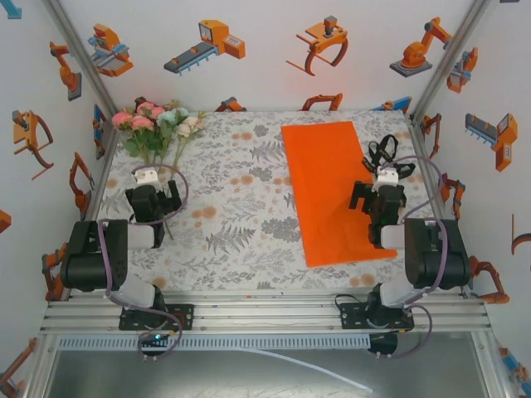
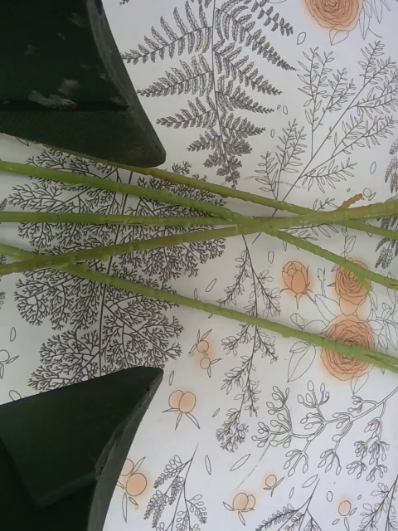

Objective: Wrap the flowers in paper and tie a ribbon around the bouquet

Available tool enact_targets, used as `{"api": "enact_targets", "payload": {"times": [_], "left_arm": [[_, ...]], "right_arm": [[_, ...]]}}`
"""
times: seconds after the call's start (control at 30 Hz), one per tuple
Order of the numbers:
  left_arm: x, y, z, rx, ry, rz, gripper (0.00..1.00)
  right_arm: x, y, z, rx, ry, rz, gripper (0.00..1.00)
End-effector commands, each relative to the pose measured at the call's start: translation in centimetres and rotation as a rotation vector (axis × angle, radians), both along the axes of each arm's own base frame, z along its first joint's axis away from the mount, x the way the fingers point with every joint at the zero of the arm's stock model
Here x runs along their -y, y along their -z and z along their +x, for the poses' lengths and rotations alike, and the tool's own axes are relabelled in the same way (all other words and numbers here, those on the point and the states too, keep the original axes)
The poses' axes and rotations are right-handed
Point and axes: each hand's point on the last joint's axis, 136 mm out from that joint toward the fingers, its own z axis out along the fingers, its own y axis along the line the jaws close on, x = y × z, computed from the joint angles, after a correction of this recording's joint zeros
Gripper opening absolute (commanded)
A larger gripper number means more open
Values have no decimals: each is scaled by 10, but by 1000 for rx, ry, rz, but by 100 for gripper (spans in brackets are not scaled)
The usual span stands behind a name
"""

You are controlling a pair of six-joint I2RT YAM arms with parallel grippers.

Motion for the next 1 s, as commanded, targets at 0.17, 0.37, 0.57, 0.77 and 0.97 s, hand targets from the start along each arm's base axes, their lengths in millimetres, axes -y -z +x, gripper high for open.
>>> {"api": "enact_targets", "payload": {"times": [0.17,0.37,0.57,0.77,0.97], "left_arm": [[2,-10,6,31,12,14,97],[2,-11,7,33,12,15,97],[2,-11,7,34,13,14,97],[2,-11,7,33,13,14,97],[3,-11,6,35,18,15,97]], "right_arm": [[1,-8,6,24,1,2,99],[2,-8,6,24,1,2,99],[1,-9,6,24,0,2,99],[-2,-10,5,34,-19,2,99],[2,-36,-5,44,16,2,99]]}}
